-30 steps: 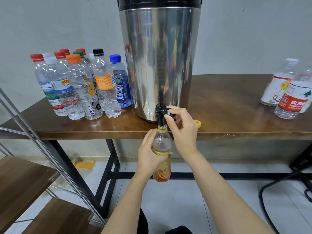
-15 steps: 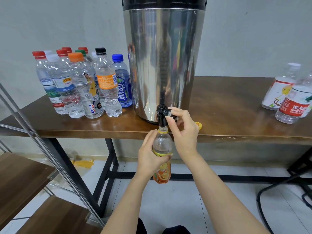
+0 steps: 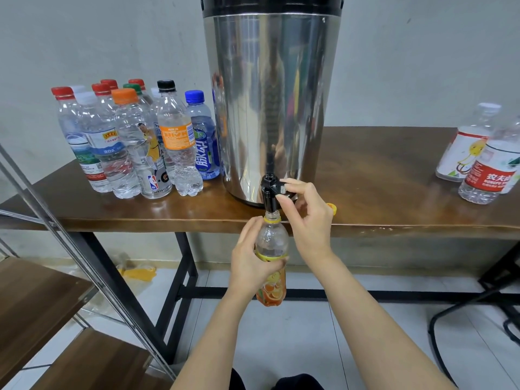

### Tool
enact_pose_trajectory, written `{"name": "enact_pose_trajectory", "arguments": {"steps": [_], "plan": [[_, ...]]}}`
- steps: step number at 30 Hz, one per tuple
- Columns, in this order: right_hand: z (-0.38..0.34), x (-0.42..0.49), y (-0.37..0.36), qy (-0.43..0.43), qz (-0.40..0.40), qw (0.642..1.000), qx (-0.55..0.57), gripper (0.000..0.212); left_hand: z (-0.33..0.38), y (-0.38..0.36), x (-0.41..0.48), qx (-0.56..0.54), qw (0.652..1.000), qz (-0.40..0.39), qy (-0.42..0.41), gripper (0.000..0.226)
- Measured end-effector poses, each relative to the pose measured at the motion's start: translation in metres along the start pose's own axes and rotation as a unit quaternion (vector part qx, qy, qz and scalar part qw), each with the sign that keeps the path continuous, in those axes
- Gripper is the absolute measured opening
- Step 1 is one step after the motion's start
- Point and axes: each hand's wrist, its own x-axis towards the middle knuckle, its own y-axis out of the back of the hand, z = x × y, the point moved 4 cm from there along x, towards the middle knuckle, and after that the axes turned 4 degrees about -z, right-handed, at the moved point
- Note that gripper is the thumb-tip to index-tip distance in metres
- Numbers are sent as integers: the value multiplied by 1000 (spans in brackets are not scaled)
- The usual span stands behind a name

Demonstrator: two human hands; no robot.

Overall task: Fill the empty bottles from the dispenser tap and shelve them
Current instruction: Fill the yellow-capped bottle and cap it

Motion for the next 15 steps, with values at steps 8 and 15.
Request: {"name": "enact_pose_trajectory", "arguments": {"steps": [8,15], "plan": [[-32,38,18,130,-127,975,-130,18,1,3,-1,-12,1000,6,-4,92],[-46,81,-11,10,-207,957,-201,26,-1,3,-2,-6,1000,-17,8,93]]}}
